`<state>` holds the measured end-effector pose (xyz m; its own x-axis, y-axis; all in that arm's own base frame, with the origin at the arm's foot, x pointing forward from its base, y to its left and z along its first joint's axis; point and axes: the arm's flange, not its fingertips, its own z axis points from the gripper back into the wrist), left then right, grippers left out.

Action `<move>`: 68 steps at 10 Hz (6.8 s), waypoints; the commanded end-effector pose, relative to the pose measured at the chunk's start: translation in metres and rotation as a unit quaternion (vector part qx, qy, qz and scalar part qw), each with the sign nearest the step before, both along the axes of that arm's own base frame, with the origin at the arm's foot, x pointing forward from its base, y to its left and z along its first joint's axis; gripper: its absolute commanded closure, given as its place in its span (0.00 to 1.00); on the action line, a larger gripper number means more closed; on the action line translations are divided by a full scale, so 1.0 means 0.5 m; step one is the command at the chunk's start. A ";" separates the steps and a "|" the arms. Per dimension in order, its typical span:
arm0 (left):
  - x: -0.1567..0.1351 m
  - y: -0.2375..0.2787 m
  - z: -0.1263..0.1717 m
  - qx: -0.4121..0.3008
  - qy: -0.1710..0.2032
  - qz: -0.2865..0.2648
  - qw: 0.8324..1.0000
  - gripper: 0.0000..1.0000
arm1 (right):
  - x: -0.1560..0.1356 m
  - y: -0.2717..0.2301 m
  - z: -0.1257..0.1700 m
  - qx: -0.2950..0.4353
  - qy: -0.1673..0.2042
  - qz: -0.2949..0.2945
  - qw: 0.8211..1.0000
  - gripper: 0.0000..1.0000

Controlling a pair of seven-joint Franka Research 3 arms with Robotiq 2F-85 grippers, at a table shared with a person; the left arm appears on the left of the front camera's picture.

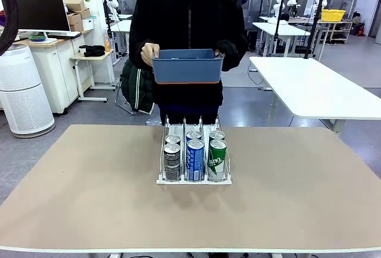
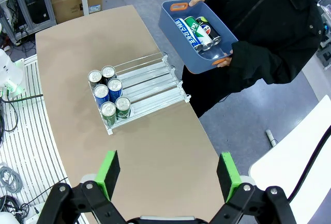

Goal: Fill the beverage cans into the dispenser.
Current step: Pick up the Pepsi coke handed by the human.

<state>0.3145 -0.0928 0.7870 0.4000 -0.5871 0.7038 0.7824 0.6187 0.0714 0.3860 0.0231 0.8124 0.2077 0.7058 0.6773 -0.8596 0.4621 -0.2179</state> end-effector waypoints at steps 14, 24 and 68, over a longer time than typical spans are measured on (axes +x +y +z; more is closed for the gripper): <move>0.000 0.000 0.000 0.000 0.000 0.000 1.000 0.00 | -0.002 0.000 0.001 0.000 -0.001 0.000 1.000 0.00; 0.000 0.000 0.000 0.000 0.000 0.000 1.000 0.00 | -0.002 0.000 0.001 0.000 -0.001 0.000 1.000 0.00; 0.265 0.040 -0.056 0.046 0.051 -0.004 0.998 0.00 | -0.002 0.000 0.001 0.000 -0.001 0.000 1.000 0.00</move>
